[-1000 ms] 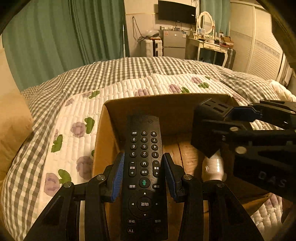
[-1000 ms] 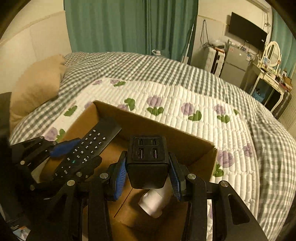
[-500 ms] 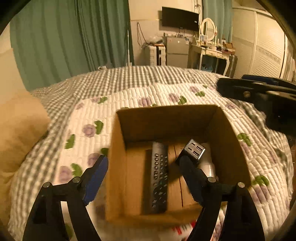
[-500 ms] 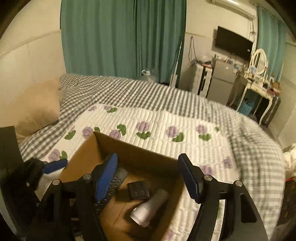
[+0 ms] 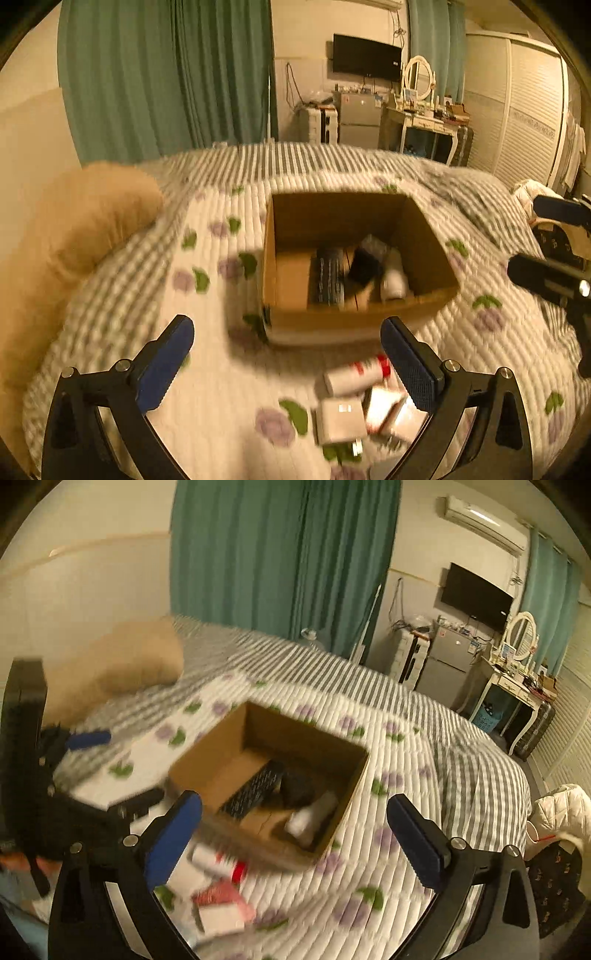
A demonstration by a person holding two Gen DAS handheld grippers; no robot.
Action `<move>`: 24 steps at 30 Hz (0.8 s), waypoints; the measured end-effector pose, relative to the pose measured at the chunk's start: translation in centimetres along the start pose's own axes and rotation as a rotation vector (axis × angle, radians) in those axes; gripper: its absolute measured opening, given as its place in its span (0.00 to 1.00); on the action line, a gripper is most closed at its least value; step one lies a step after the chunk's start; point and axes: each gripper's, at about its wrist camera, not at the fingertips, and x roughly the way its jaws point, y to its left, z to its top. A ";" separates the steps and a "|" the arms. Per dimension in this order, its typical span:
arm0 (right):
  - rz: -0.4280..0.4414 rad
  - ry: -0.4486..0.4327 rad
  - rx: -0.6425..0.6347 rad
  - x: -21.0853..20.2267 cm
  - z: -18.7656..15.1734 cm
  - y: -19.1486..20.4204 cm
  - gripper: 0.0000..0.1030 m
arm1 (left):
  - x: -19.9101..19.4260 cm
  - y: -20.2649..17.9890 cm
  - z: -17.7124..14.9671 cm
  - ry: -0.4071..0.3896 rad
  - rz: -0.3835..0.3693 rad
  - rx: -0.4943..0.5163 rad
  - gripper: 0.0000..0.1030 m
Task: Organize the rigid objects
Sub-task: 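Grasp a white charger cube with the left gripper while the right grasps another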
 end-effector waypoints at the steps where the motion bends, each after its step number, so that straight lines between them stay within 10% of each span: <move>1: -0.001 0.015 -0.010 0.3 -0.9 0.4 0.98 | 0.4 0.0 -0.8 0.017 -0.006 -0.003 1.00; 8: 0.024 0.174 0.015 5.7 -7.2 1.4 0.98 | 5.6 -1.3 -7.0 0.206 -0.039 -0.010 1.00; 16: 0.063 0.249 0.034 8.2 -9.3 1.4 0.98 | 9.1 -5.1 -9.4 0.322 -0.060 0.141 0.68; 24: 0.093 0.291 0.024 9.2 -9.6 1.8 0.98 | 8.0 -4.2 -9.1 0.290 -0.120 0.090 0.51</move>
